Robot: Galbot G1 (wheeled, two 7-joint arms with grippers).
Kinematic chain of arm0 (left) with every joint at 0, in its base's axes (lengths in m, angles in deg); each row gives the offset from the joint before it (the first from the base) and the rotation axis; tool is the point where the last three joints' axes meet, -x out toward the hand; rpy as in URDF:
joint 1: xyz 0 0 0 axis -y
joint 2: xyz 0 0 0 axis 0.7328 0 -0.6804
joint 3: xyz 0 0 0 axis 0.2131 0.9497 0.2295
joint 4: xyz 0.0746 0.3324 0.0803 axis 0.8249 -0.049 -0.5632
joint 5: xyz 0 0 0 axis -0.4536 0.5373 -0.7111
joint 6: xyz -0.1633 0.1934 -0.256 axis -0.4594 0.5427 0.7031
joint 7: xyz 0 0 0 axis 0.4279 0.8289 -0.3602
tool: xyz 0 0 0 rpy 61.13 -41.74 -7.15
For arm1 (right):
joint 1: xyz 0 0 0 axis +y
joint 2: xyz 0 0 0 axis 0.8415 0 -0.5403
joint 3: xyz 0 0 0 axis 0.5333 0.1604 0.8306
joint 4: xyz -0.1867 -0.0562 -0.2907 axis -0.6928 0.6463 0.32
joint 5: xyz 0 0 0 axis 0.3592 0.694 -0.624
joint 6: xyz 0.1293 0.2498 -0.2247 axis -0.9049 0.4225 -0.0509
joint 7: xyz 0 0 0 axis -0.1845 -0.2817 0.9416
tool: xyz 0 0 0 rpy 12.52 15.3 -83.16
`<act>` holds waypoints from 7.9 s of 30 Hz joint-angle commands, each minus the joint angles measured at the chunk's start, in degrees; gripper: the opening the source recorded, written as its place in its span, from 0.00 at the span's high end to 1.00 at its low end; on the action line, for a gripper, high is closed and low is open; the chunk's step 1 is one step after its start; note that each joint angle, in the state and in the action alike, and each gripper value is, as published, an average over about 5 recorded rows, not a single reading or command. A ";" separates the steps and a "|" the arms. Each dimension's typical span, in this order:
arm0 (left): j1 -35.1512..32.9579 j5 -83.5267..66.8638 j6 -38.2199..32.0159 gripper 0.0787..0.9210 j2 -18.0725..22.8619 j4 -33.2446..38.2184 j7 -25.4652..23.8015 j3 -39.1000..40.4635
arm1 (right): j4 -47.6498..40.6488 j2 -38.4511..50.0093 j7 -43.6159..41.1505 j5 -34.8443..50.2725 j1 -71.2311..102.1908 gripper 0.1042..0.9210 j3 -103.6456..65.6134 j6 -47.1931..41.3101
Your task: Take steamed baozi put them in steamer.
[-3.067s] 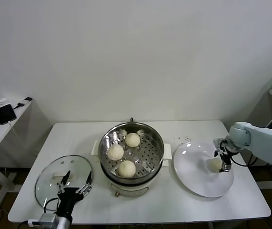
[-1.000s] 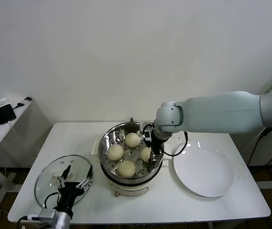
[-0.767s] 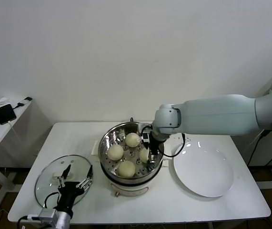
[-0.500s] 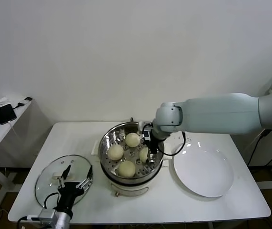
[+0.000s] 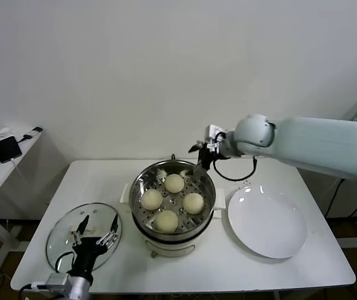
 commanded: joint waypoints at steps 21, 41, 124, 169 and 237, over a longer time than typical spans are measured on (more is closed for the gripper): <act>3.66 5.20 -4.60 0.12 -2.97 -6.23 2.54 -1.73 | 1.13 -3.90 18.39 -32.24 113.68 0.12 -116.96 27.78; 0.06 69.37 -5.32 0.12 -6.47 -18.77 21.80 -6.75 | 3.31 -25.00 15.76 -38.88 122.74 0.12 -114.08 34.38; 8.05 73.08 0.99 0.93 -13.96 -19.41 15.88 -5.65 | 11.94 -26.88 16.97 -42.51 126.96 0.12 -115.80 30.40; 34.99 97.62 34.75 0.93 1.33 -8.72 -13.99 41.42 | 13.43 -27.52 18.11 -47.85 129.32 0.12 -116.10 32.14; 22.94 85.60 25.39 0.34 -3.10 2.97 -6.77 36.56 | 10.25 -29.49 19.98 -48.90 129.23 0.12 -115.15 36.13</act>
